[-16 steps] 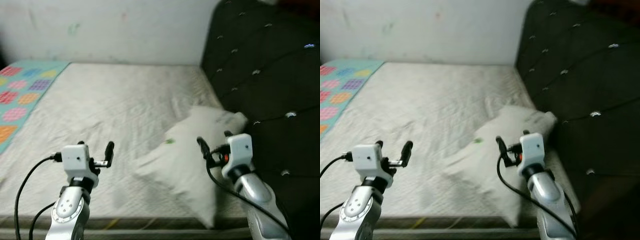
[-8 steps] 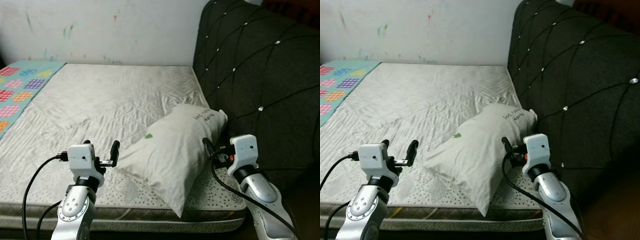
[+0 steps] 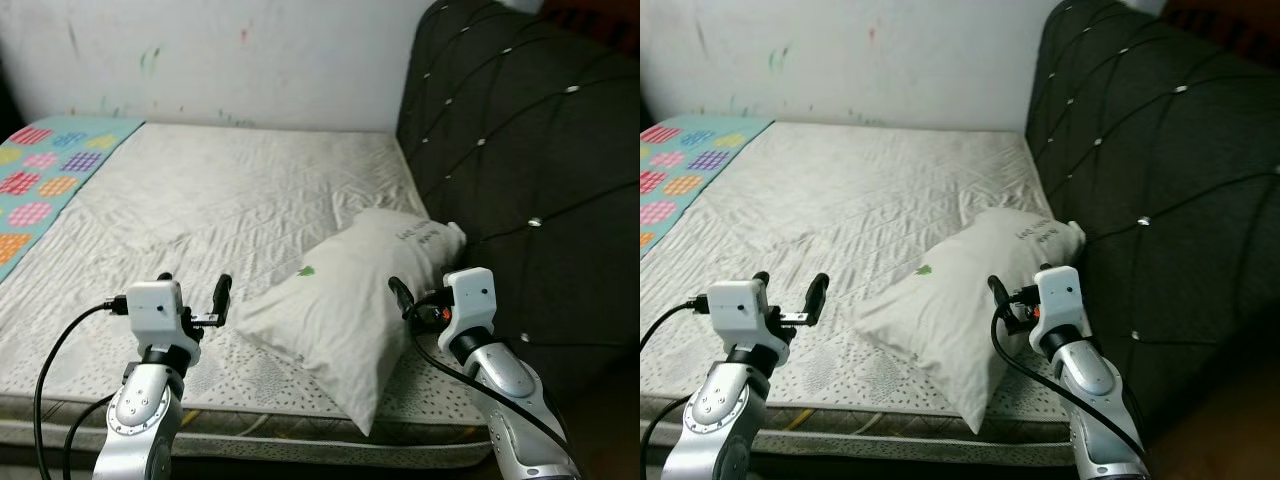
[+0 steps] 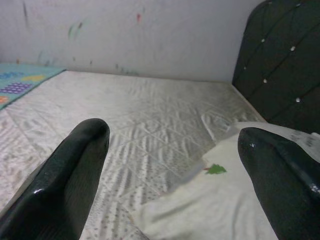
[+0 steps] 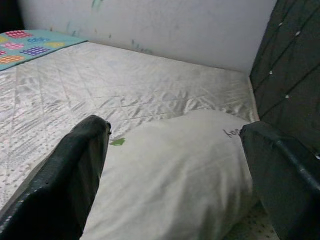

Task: Clean up the room

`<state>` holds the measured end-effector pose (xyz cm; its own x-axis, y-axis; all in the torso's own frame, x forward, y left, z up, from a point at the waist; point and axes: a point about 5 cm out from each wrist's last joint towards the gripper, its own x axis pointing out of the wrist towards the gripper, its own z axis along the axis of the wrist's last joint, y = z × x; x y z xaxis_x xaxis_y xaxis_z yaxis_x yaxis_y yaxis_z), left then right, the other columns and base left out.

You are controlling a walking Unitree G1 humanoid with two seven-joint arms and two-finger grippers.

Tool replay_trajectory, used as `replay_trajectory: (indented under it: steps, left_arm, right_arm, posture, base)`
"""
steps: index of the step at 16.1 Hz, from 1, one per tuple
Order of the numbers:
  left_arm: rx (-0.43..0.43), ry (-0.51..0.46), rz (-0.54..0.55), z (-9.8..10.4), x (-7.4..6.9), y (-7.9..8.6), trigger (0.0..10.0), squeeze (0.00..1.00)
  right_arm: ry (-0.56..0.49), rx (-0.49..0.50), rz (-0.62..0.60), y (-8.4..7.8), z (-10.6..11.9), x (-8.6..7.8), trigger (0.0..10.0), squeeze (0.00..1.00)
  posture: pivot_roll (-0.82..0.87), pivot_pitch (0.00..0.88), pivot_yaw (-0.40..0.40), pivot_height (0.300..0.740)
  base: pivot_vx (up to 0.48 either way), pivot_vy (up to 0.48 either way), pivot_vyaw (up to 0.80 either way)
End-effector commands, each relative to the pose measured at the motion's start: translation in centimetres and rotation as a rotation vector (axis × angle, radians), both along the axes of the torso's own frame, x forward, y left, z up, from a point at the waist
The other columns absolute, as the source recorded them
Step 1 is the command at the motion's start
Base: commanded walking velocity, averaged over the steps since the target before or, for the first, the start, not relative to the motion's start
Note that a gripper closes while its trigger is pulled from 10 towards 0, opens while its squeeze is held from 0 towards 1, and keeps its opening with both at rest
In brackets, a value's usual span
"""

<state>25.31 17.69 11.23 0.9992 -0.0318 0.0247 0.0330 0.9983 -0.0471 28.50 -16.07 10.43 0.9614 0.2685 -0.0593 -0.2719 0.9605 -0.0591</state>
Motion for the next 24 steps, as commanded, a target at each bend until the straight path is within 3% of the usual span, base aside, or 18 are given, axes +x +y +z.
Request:
replay_trajectory:
  steps: [1,5,7,10,12,14,19,24]
  left_arm:
    - [0.020,-0.056,-0.003,1.4,0.3,-0.2,10.0,0.00]
    - [0.040,-0.053,0.030,1.0,0.0,-0.5,10.0,0.00]
    - [0.034,-0.030,0.098,0.5,-0.5,0.1,10.0,0.00]
    - [0.009,0.026,0.090,-0.7,-1.1,0.1,10.0,0.00]
    - [0.004,0.036,0.042,-0.9,-0.2,-0.4,10.0,0.00]
    - [0.019,0.000,0.058,0.0,0.6,0.1,10.0,0.00]
    - [0.036,0.007,0.102,-0.4,-0.4,1.1,10.0,0.00]
    - [0.028,0.018,0.076,-0.4,-0.6,0.6,10.0,0.00]
  right_arm:
    - [-0.023,-0.009,0.005,0.5,0.8,0.7,10.0,0.00]
    - [-0.062,-0.130,-0.007,0.1,0.7,1.0,10.0,0.00]
    - [-0.068,-0.161,-0.010,0.2,0.5,0.8,10.0,0.00]
    - [-0.055,-0.166,-0.031,0.3,0.0,0.8,10.0,0.00]
    - [-0.051,-0.119,-0.026,0.4,0.1,1.0,10.0,0.00]
    - [-0.115,-0.065,-0.077,0.3,1.2,1.8,10.0,0.00]
    - [-0.112,-0.045,-0.023,0.3,0.9,1.1,10.0,0.00]
    - [-0.103,-0.035,-0.041,0.2,0.5,0.4,10.0,0.00]
  posture:
    - [-0.05,0.000,-0.008,0.740]
    - [-0.03,0.000,-0.044,0.740]
    - [-0.03,0.000,-0.050,0.740]
    - [-0.04,0.000,-0.051,0.740]
    - [-0.02,0.000,-0.041,0.740]
    - [-0.01,0.000,-0.028,0.740]
    - [-0.02,0.000,-0.026,0.740]
    - [-0.03,0.000,-0.016,0.740]
  base:
    - [0.000,0.000,0.00]
    - [0.000,0.000,0.00]
    - [0.000,0.000,0.00]
    - [0.000,0.000,0.00]
    - [0.000,0.000,0.00]
    - [0.000,0.000,0.00]
    - [0.000,0.000,0.00]
    - [0.000,0.000,0.48]
